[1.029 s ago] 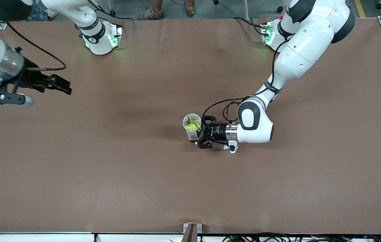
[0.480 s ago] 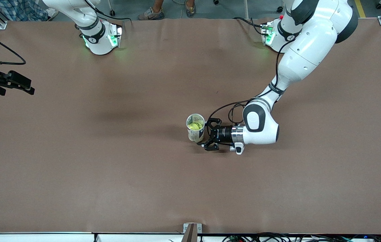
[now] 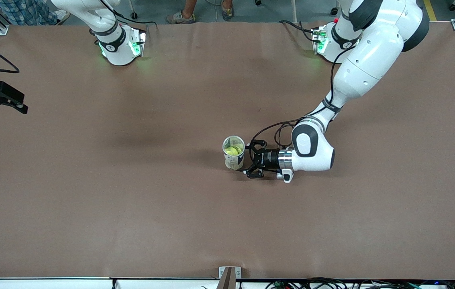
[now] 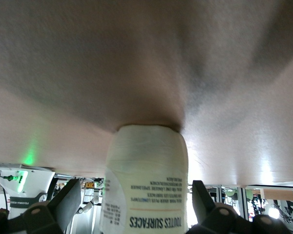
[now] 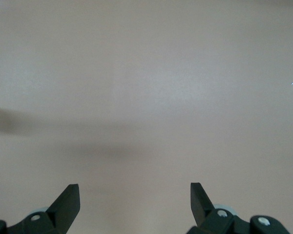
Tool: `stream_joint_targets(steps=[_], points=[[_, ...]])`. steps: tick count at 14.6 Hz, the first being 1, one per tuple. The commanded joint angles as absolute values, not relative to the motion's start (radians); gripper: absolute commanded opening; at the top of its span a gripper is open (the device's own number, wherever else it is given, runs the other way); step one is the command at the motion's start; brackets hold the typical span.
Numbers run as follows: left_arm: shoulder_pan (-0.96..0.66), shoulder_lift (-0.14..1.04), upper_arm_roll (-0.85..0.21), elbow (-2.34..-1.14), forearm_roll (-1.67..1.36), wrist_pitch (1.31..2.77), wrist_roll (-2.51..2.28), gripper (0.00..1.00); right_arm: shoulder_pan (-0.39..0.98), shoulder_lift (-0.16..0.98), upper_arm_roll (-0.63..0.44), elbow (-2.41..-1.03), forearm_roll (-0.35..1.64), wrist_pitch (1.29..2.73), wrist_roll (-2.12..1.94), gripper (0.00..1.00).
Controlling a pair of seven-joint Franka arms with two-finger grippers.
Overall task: Insert tennis ball vertically with right arm
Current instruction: 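Set the can upright on the table and open the left gripper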
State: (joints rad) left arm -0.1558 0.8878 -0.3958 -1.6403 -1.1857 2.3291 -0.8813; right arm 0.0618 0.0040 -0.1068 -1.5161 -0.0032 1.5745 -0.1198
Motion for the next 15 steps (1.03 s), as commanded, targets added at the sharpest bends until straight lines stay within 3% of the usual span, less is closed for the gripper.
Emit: stream_joint_targets(steps=[1,11,15], points=[[-0.147,0.868,-0.396,-1.664,-1.161,2.322,-0.874,1.0,0.044,-0.003,-0.092,-1.503,-0.014,1.575,-0.137,1.0],[-0.147,0.815,-0.354,-1.664,-0.968,2.309,-0.992,1.0,0.04,0.003,-0.091,-1.497,-0.014,1.582,-0.132,1.0],[-0.147,0.726,-0.312,-1.663,-0.766,2.277,-1.061,1.0,0.037,0.006,-0.092,-1.497,-0.018,1.58,-0.129,1.0]])
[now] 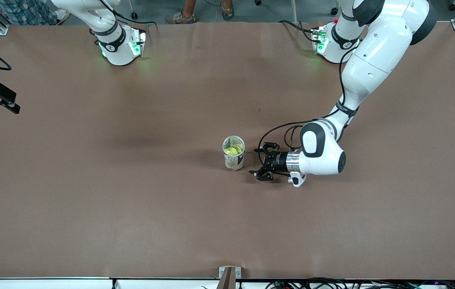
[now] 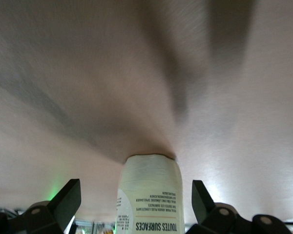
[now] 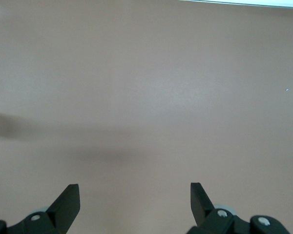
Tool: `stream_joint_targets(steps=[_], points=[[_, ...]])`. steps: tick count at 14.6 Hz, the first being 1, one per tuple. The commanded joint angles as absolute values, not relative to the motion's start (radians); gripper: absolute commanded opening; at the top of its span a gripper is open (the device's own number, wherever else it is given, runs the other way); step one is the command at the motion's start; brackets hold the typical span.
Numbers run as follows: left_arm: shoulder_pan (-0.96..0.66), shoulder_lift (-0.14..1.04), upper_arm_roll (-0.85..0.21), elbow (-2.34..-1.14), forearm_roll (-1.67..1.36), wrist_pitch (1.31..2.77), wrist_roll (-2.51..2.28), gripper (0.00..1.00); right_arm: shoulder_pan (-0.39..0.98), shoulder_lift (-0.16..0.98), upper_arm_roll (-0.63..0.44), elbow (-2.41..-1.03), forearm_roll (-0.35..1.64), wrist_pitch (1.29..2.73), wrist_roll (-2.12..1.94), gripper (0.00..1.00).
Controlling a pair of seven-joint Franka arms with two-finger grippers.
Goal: Insert tennis ball vertically with right arm
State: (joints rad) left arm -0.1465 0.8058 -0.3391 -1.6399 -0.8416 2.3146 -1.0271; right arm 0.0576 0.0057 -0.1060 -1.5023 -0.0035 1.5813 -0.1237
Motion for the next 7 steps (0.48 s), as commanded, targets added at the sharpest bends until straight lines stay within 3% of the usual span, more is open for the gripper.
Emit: stream_joint_targets(steps=[1,4,7], points=[[-0.149,0.671,-0.276,-1.658,-0.683,2.191,-1.068,1.0,0.035,0.008,-0.091,-1.497,-0.021,1.582,-0.129,1.0],[-0.115,0.582,-0.164,-1.562,-0.536,1.969,-1.068,1.0,0.035,0.014,-0.091,-1.497,-0.026,1.582,-0.129,1.0],[-0.074,0.54,-0.153,-1.433,-0.284,1.726,-1.065,1.0,0.037,0.012,-0.091,-1.497,-0.026,1.582,-0.13,1.0]])
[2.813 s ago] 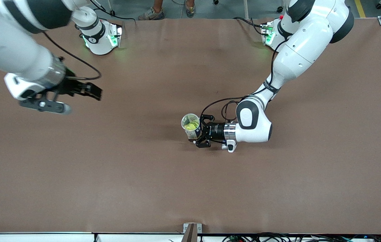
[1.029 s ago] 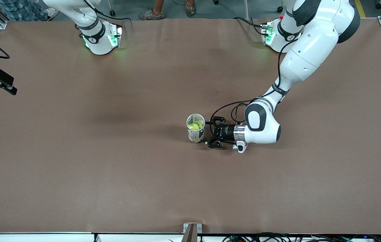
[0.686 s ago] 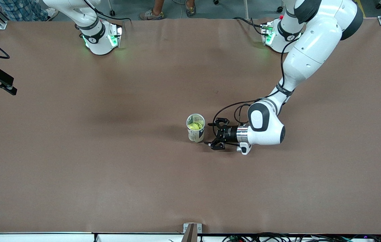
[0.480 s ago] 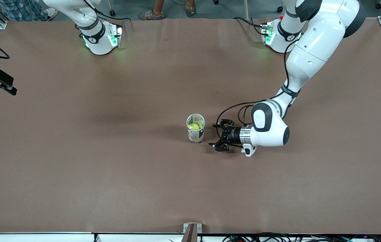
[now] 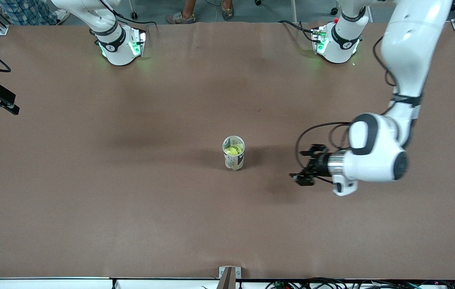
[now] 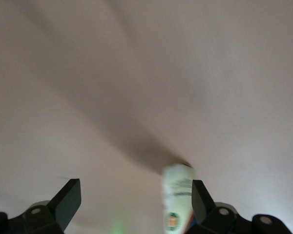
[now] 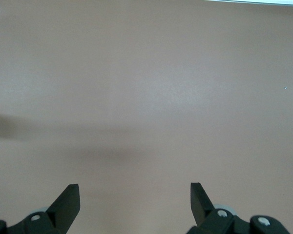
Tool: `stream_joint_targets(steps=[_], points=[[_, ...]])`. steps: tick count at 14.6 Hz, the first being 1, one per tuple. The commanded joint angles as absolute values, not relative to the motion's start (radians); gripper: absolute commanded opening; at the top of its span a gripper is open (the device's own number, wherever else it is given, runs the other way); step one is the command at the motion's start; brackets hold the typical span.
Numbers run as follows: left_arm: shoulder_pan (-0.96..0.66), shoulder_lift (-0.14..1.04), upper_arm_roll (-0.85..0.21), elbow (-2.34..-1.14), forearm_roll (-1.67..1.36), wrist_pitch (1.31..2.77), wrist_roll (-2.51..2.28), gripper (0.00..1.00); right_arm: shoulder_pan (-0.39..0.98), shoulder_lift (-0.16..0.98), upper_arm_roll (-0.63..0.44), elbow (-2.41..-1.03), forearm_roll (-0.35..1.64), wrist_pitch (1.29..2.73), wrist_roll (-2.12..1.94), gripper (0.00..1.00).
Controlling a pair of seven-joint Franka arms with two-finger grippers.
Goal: Insert tennis ball vertically with right arm
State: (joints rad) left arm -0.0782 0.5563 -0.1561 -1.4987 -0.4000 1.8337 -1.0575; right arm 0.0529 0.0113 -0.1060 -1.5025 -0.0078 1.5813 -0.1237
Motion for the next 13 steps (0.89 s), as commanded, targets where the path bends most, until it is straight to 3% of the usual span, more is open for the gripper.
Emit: stream_joint_targets(steps=[1,5,13], points=[[-0.068,0.526,-0.153,-1.416,-0.25,1.697,-1.062,1.0,0.038,0.012,-0.091,-1.497,-0.026,1.582,-0.129,1.0],[-0.038,0.465,-0.153,-1.405,-0.126,1.68,-0.984,1.0,0.037,0.014,-0.091,-1.497,-0.026,1.582,-0.13,1.0],[0.044,0.339,-0.15,-1.408,-0.092,1.608,-0.364,1.0,0.037,0.014,-0.091,-1.497,-0.02,1.583,-0.132,1.0]])
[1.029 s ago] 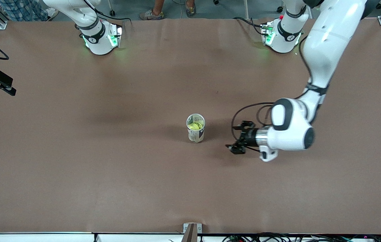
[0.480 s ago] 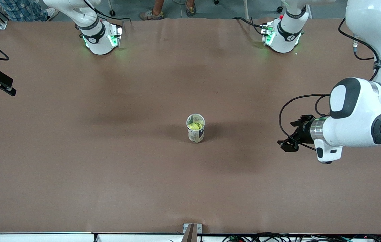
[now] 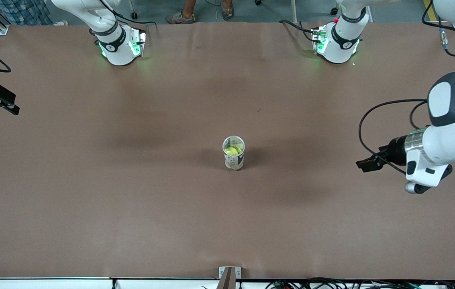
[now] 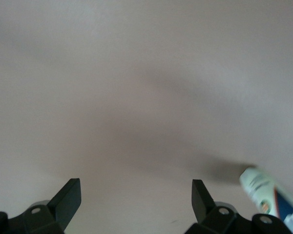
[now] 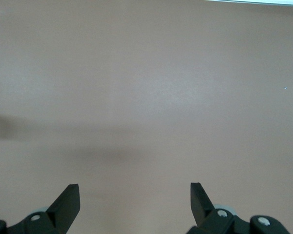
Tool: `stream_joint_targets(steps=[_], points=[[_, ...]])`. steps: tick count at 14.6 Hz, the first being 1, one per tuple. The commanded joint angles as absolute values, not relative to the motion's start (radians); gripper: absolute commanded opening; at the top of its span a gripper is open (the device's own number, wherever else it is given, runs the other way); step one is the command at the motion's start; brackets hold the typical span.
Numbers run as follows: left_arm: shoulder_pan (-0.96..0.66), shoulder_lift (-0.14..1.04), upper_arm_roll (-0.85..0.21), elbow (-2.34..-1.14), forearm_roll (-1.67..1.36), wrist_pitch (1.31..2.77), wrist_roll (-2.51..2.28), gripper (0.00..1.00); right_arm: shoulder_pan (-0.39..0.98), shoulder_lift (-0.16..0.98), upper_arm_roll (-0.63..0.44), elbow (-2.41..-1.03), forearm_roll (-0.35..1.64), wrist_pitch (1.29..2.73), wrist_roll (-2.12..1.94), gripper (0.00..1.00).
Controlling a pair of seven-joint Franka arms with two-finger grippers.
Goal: Insert tennis ball vertically with right arm
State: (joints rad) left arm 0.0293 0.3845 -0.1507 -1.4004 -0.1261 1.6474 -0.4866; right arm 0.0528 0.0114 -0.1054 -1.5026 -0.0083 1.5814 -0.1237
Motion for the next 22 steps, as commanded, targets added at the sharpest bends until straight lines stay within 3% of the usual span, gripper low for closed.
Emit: stream_joint_targets(steps=[1,16,22], points=[[0.048,0.31,-0.152,-1.41,-0.069,1.577,-0.32,1.0,0.037,0.014,-0.091,-1.497,-0.02,1.583,-0.132,1.0],[-0.008,0.157,-0.15,-1.41,-0.029,1.514,-0.078,1.0,0.037,0.014,-0.091,-1.496,-0.023,1.583,-0.133,1.0],[-0.012,0.026,-0.143,-1.574,-0.028,1.558,-0.066,1.0,0.037,0.014,-0.091,-1.496,-0.023,1.583,-0.133,1.0]])
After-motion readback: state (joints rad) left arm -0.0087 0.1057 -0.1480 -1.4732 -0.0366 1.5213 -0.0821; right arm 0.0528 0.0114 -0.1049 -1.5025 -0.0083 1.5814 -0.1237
